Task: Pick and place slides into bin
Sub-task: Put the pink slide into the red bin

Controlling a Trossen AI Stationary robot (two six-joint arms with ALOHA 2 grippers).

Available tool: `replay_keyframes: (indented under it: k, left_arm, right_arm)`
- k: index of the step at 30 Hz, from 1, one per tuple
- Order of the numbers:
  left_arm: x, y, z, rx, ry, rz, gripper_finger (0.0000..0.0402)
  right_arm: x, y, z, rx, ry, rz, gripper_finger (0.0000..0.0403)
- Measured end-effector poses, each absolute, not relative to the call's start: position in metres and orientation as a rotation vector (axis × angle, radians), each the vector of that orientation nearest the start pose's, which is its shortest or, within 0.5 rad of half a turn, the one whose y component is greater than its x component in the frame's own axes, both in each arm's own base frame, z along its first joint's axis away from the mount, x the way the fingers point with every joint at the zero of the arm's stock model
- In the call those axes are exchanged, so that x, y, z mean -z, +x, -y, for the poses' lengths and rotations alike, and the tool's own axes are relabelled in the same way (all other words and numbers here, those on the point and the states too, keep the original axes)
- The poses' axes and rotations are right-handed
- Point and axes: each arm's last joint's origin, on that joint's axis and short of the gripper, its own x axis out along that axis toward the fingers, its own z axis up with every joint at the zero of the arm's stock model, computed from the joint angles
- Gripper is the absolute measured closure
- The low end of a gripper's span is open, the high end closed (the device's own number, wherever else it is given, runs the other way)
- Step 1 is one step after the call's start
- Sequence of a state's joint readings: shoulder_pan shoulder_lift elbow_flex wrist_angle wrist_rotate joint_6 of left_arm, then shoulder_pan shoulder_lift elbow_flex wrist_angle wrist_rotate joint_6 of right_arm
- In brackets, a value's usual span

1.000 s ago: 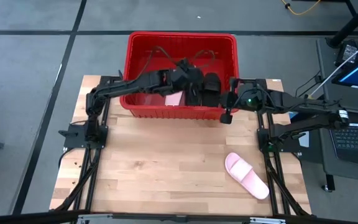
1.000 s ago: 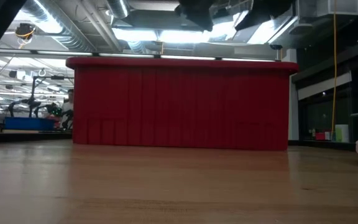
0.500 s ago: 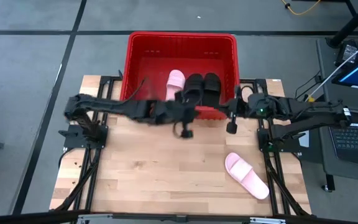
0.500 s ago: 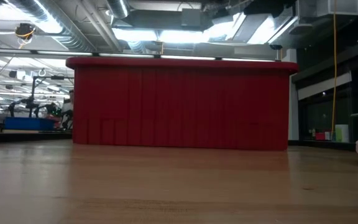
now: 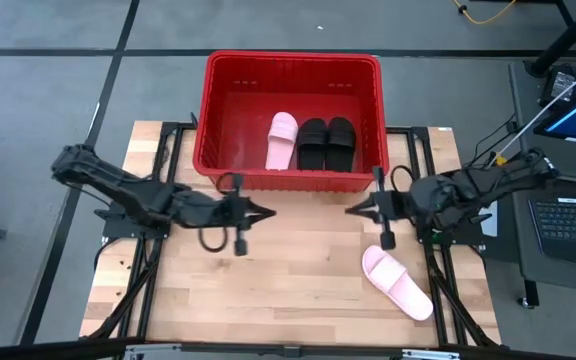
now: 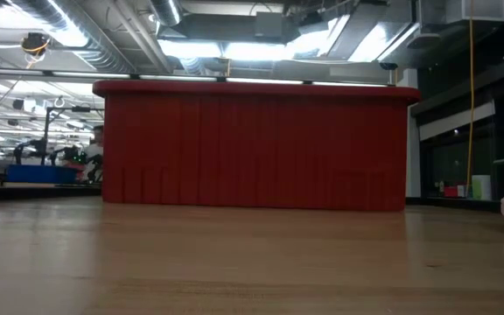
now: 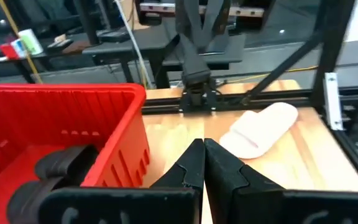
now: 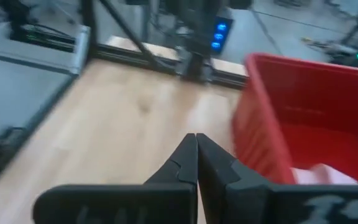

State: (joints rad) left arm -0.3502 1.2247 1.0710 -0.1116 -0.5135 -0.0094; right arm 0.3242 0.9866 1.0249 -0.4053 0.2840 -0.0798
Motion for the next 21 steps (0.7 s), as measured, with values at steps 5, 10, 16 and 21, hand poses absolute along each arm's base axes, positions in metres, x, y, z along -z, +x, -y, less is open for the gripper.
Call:
replay_keyframes:
  k: [5,10,16,21]
  left_arm:
    - [-0.349,0.232,0.081,-0.137,0.098,-0.207,0.0399]
    - [-0.353,0.213,0.079,-0.124,0.057,-0.168,0.0400]
    - [-0.355,0.206,0.080,-0.106,0.035,-0.170,0.0398]
    - [-0.352,0.205,0.080,-0.102,0.048,-0.196,0.0400]
  right_arm:
    - [-0.371,0.191,-0.077,-0.136,-0.145,-0.375,0.0398]
    - [-0.372,0.182,-0.095,-0.234,-0.113,-0.560,0.0400]
    - [-0.377,0.168,-0.116,-0.379,-0.001,-0.781,0.0400]
    - [-0.385,0.157,-0.131,-0.466,-0.044,-0.789,0.0400]
